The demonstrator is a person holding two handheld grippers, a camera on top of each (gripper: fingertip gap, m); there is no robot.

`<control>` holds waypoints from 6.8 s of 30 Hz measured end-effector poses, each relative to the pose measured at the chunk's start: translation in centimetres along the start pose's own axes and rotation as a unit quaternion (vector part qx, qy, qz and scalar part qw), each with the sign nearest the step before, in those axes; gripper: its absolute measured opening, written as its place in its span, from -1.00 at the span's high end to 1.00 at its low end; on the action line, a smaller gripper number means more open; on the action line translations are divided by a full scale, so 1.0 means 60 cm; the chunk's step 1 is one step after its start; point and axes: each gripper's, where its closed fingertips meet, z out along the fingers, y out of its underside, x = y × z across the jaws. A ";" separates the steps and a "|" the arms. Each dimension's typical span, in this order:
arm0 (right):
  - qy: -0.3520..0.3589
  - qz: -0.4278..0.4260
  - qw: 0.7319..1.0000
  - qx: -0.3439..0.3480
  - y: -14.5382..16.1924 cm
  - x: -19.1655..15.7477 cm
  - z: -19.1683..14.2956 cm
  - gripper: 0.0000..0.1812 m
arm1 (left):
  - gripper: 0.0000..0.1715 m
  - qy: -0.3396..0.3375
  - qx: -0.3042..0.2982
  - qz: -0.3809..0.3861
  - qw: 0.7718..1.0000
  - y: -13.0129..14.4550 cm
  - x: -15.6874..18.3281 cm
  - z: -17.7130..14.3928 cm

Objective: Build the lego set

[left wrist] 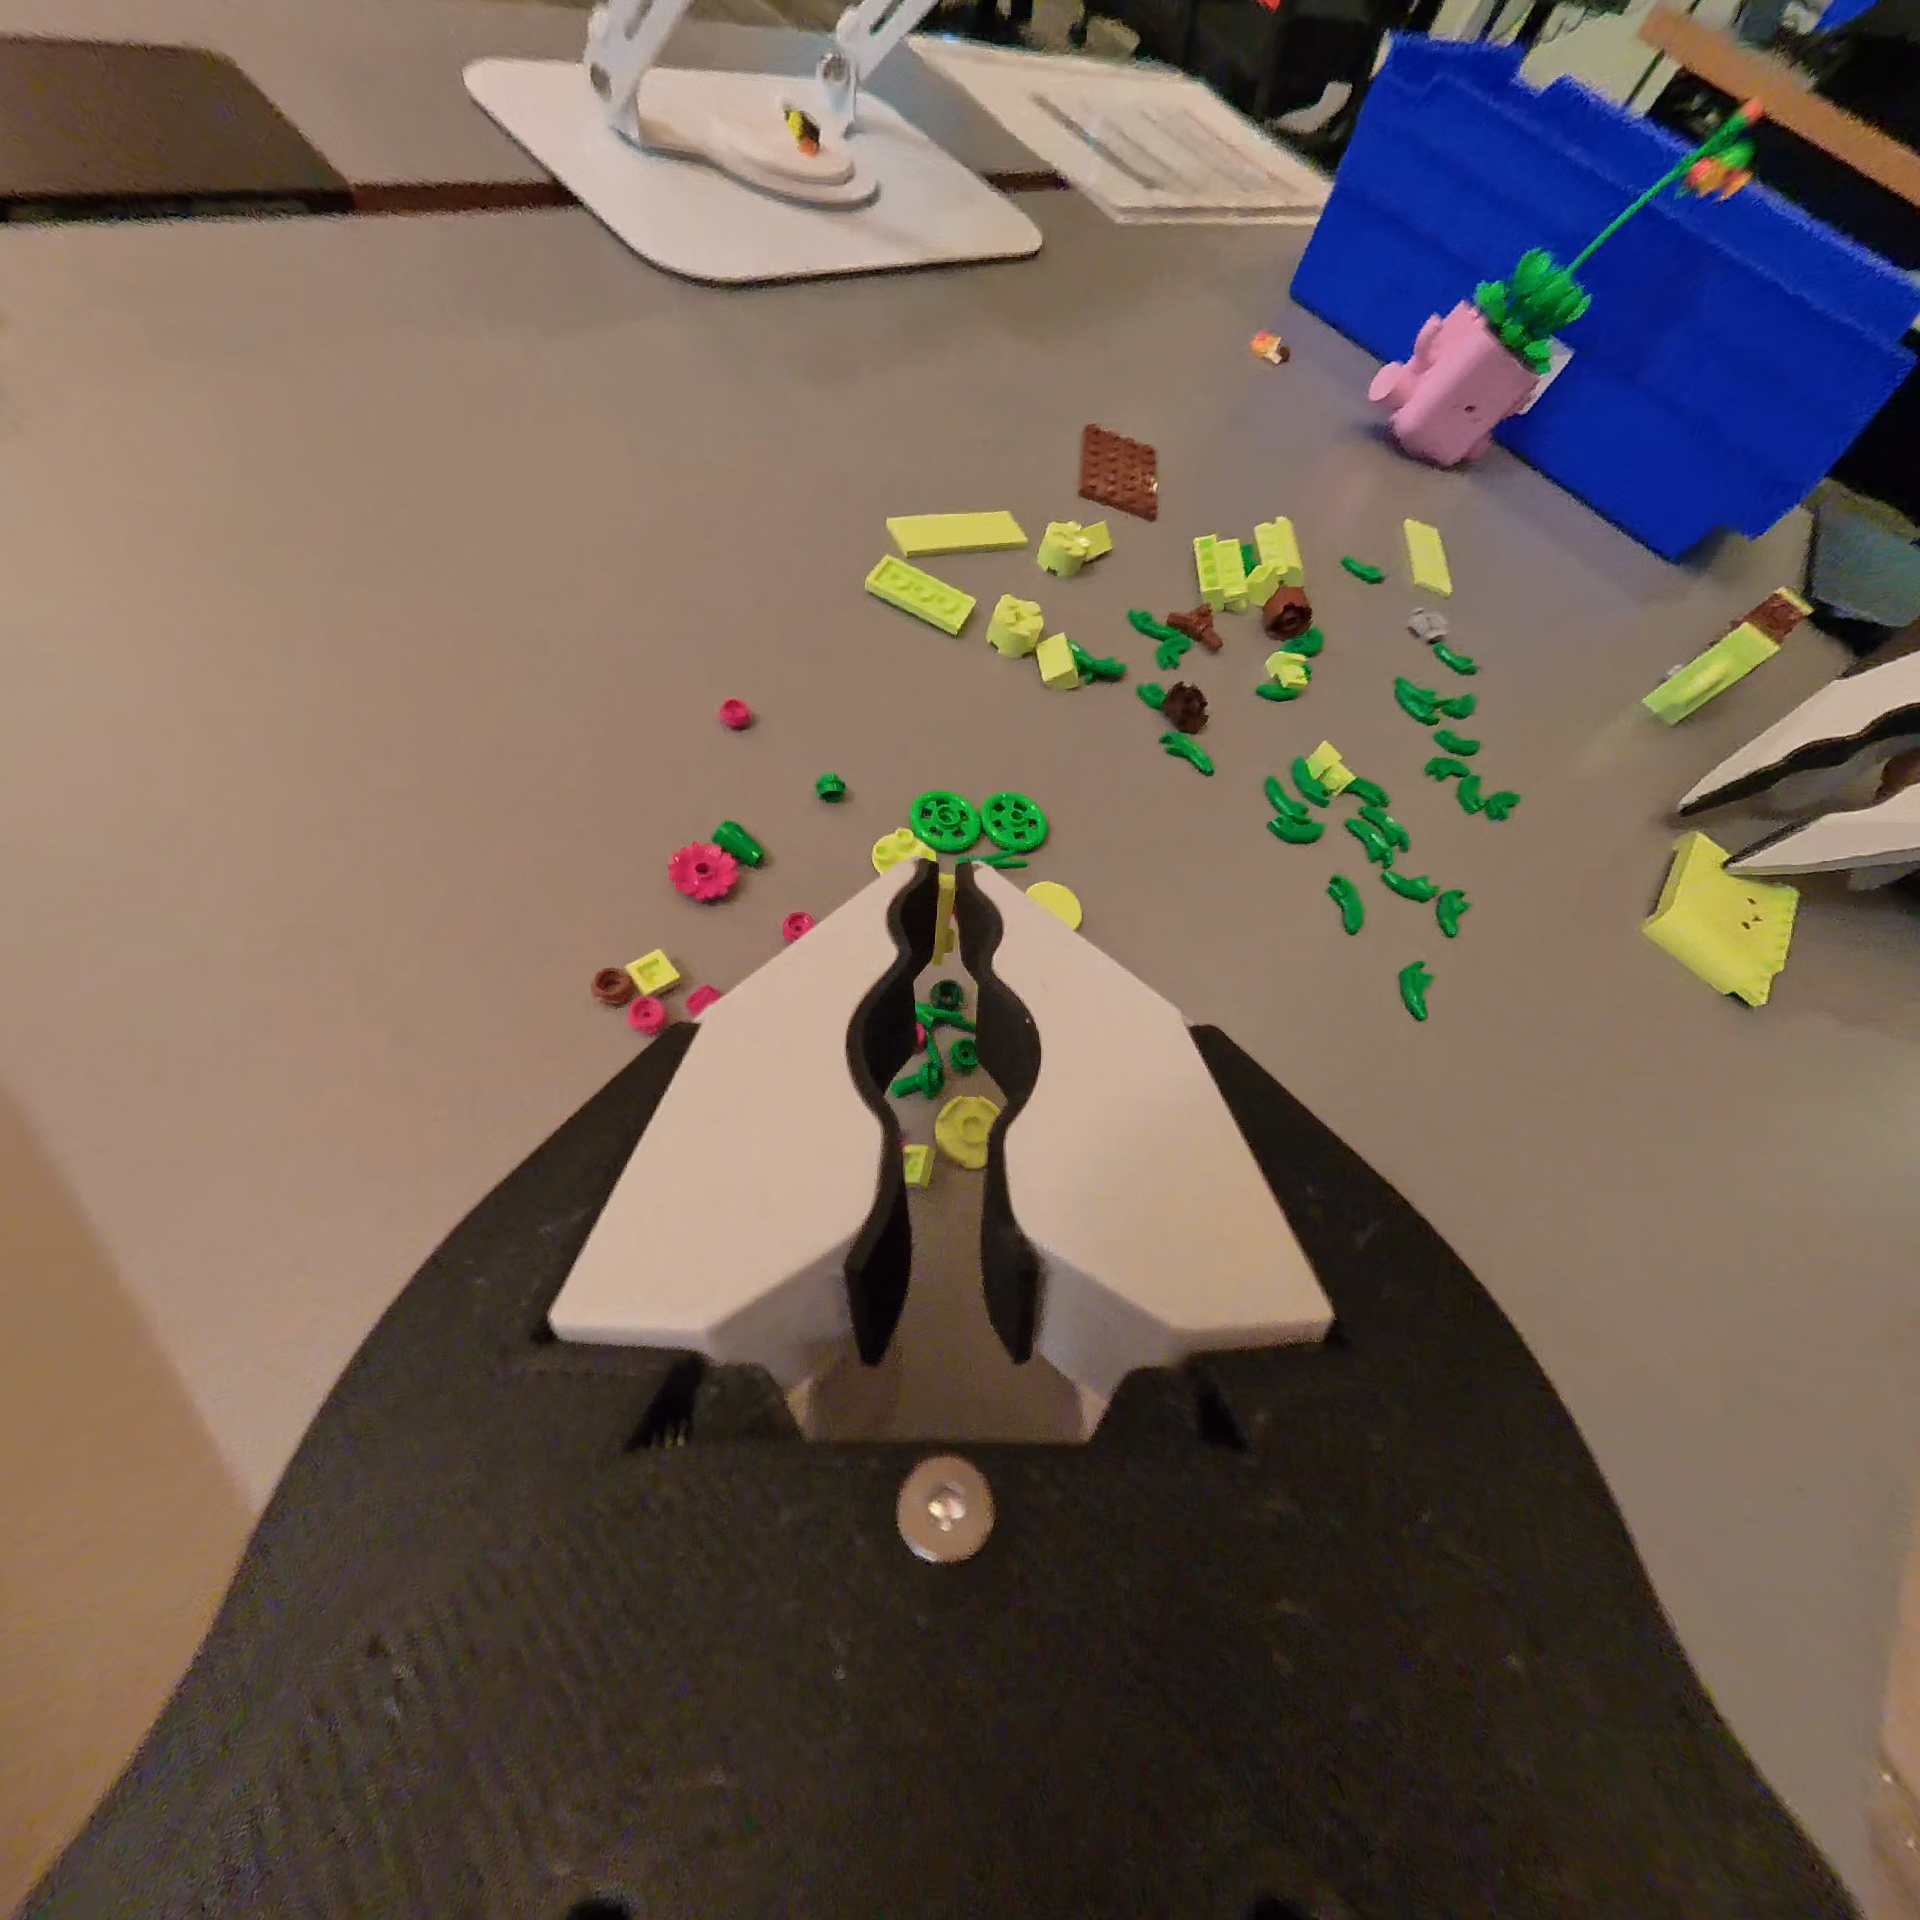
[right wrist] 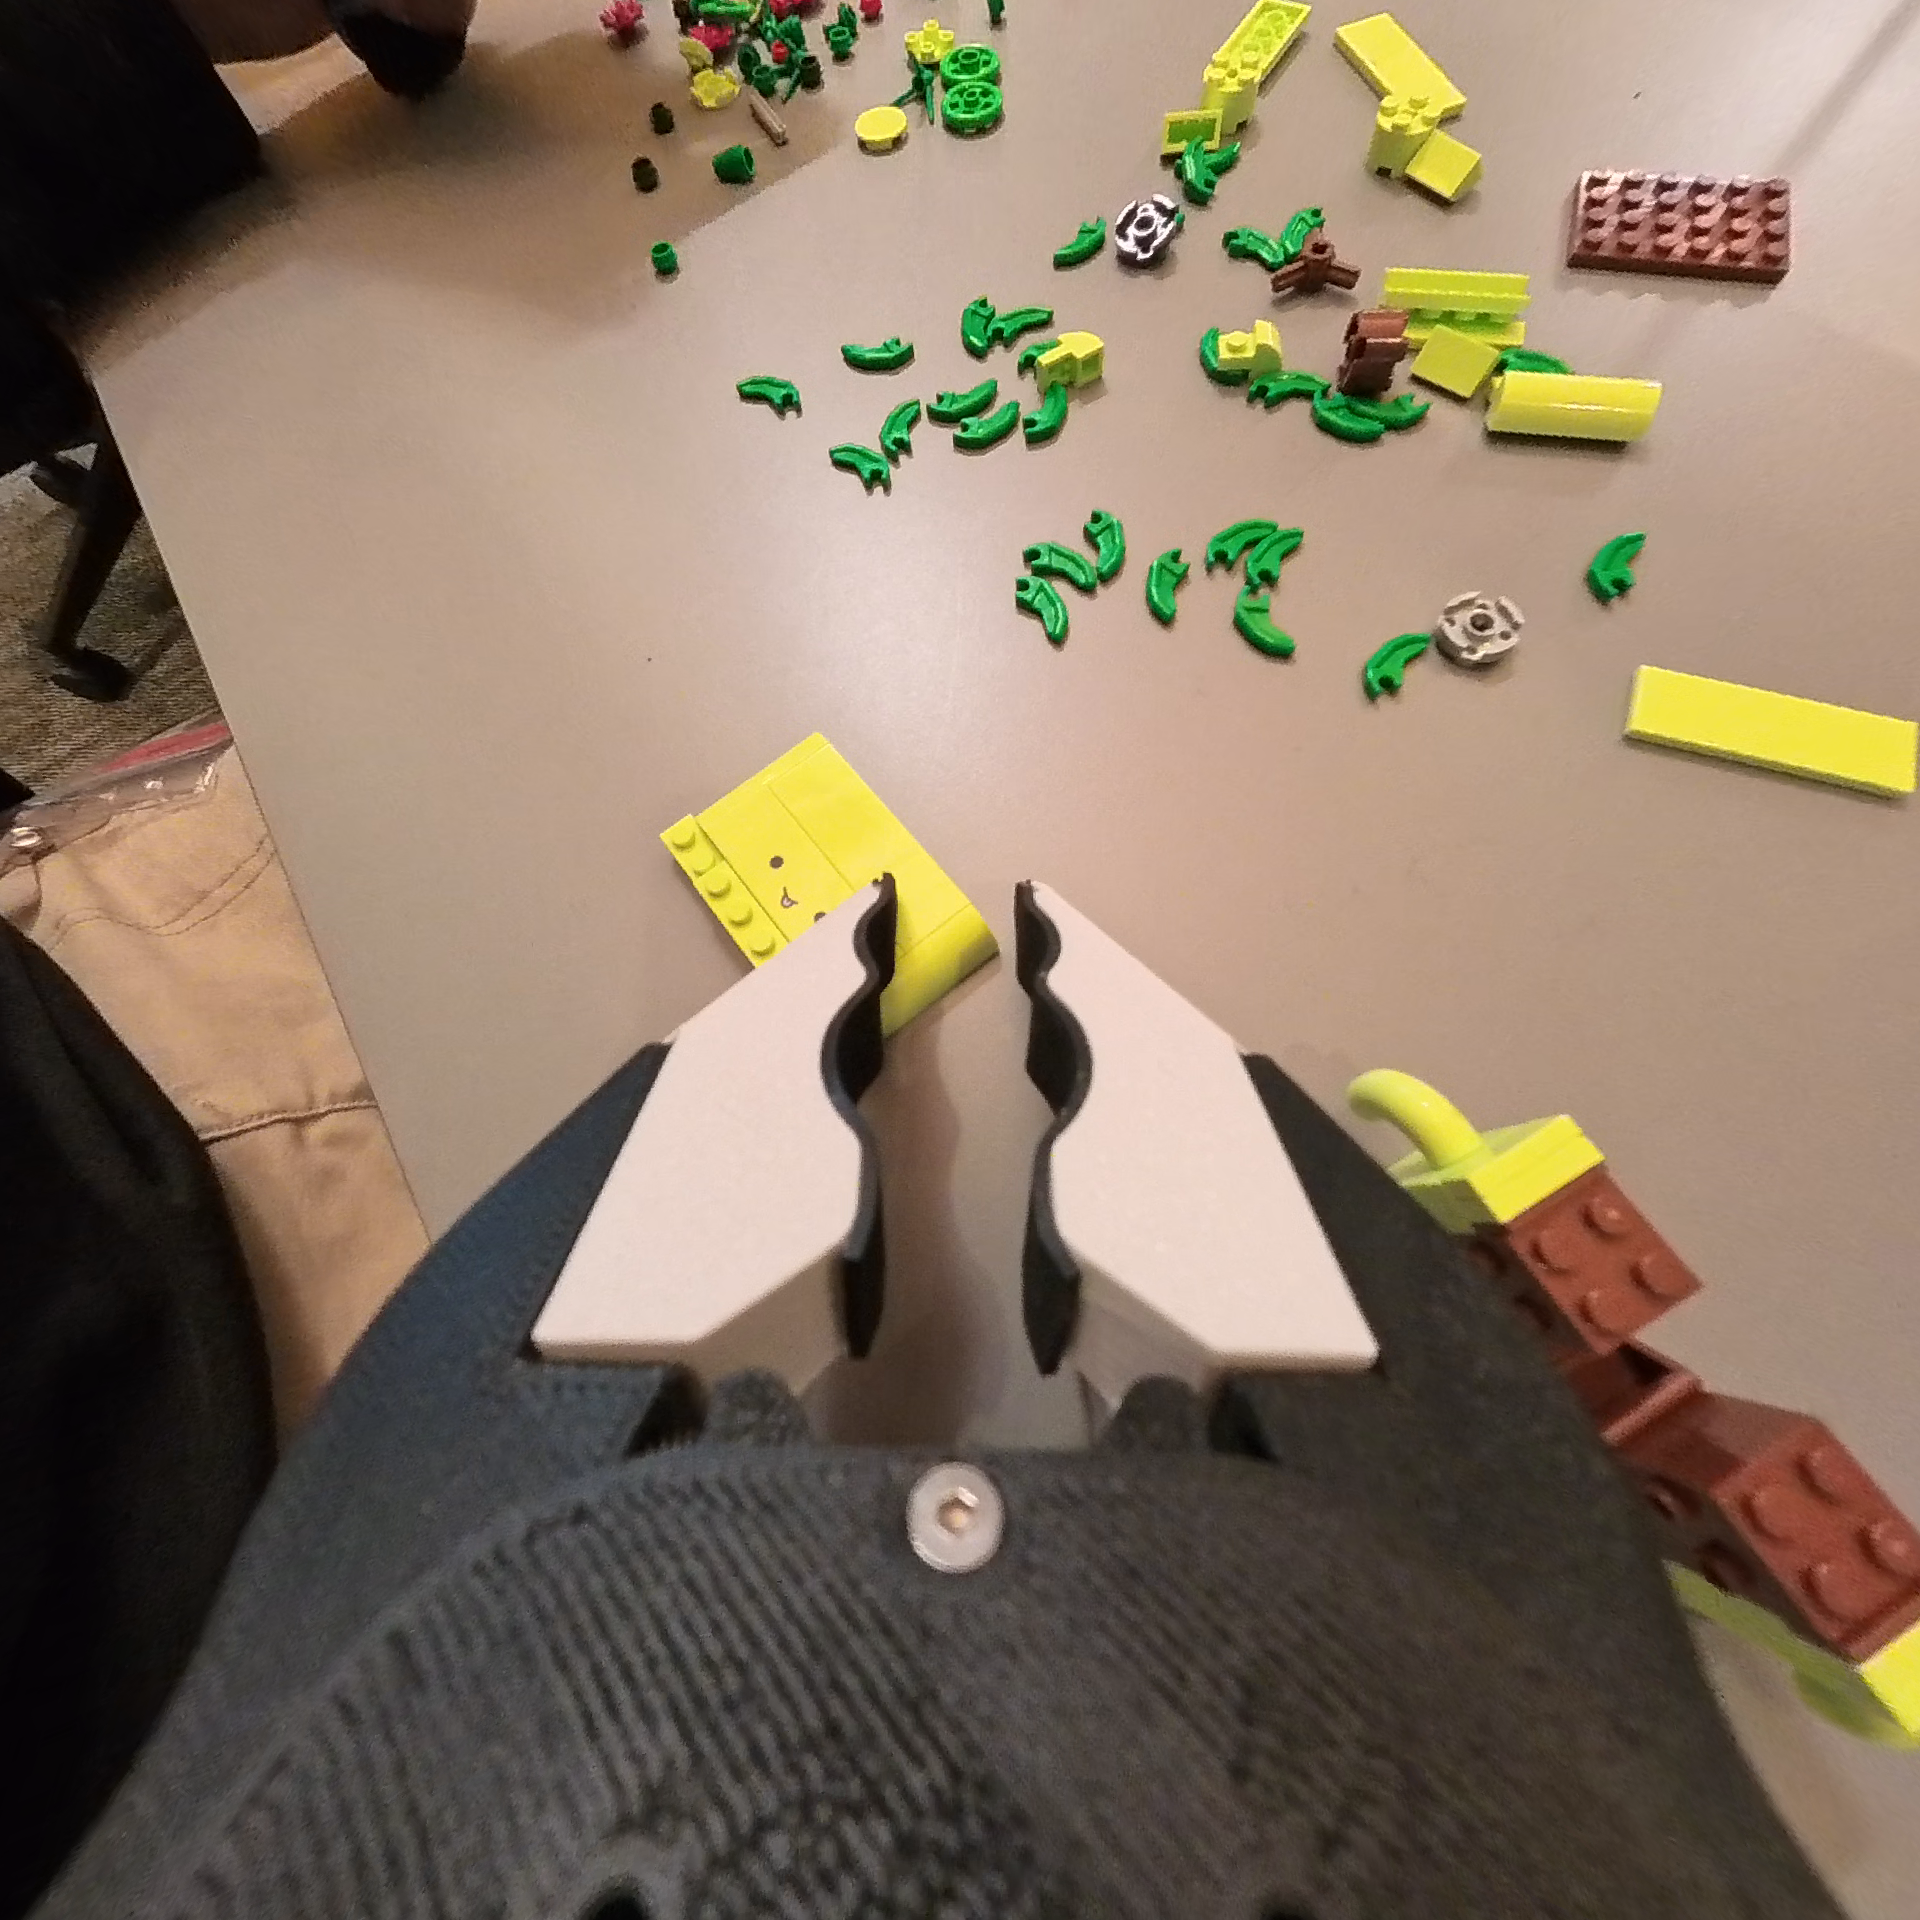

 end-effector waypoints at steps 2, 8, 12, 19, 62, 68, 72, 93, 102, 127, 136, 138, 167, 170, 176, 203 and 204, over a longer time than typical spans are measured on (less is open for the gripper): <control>-0.001 0.001 1.000 0.000 0.000 0.000 0.000 0.77 | 0.97 -0.010 -0.024 -0.006 1.000 0.010 -0.003 0.010; -0.001 -0.002 1.000 0.000 0.000 -0.001 0.000 0.77 | 0.97 -0.003 -0.018 -0.049 0.999 0.010 -0.012 0.006; -0.001 -0.002 1.000 0.000 0.000 -0.001 0.000 0.77 | 0.98 0.041 -0.035 -0.083 0.995 0.020 -0.001 0.010; -0.002 -0.001 1.000 0.000 0.000 -0.001 0.000 0.77 | 0.84 0.028 -0.022 -0.098 0.995 0.016 -0.011 0.006; -0.003 -0.001 1.000 0.000 0.000 -0.002 0.000 0.77 | 1.00 -0.048 -0.052 -0.043 0.997 0.026 -0.026 0.015; -0.003 -0.001 1.000 0.000 0.000 -0.002 0.000 0.77 | 0.94 -0.056 -0.048 -0.031 0.997 0.023 -0.027 0.013; -0.003 -0.002 1.000 0.000 0.000 -0.002 0.000 0.77 | 0.99 -0.068 -0.051 -0.022 0.996 0.024 -0.031 0.012; -0.003 -0.001 1.000 0.000 0.000 -0.002 0.000 0.77 | 1.00 -0.070 -0.043 -0.022 0.996 0.020 -0.032 0.010; -0.003 -0.002 1.000 0.000 0.000 -0.002 0.000 0.77 | 0.90 -0.077 -0.038 -0.021 0.996 0.018 -0.034 0.008; -0.004 -0.001 1.000 -0.001 0.000 -0.002 0.001 0.77 | 0.91 -0.045 -0.020 -0.020 0.999 0.011 -0.022 0.005; 0.053 -0.048 0.995 0.064 -0.050 0.004 -0.014 0.85 | 1.00 0.061 0.051 -0.064 0.995 -0.043 0.050 0.003; 0.061 -0.081 0.987 0.121 -0.107 -0.014 -0.023 0.82 | 1.00 0.119 0.074 -0.095 0.986 -0.067 0.090 0.004; 0.138 -0.171 0.967 0.129 -0.283 0.029 0.114 0.84 | 1.00 0.073 0.086 -0.135 0.984 -0.041 0.080 0.018; 0.151 -0.113 0.968 0.163 -0.267 0.066 0.047 0.84 | 0.99 0.054 0.079 -0.125 0.988 -0.034 0.069 0.016; 0.093 -0.017 0.970 0.225 -0.219 0.054 -0.032 0.83 | 0.99 0.027 0.039 -0.085 0.995 -0.023 0.083 0.041; 0.112 -0.050 0.944 0.305 -0.130 0.018 -0.097 0.92 | 0.85 -0.126 -0.176 0.101 0.971 -0.204 -0.042 0.456; 0.111 -0.050 0.944 0.306 -0.130 0.019 -0.096 0.92 | 0.84 -0.127 -0.180 0.101 0.970 -0.201 -0.045 0.458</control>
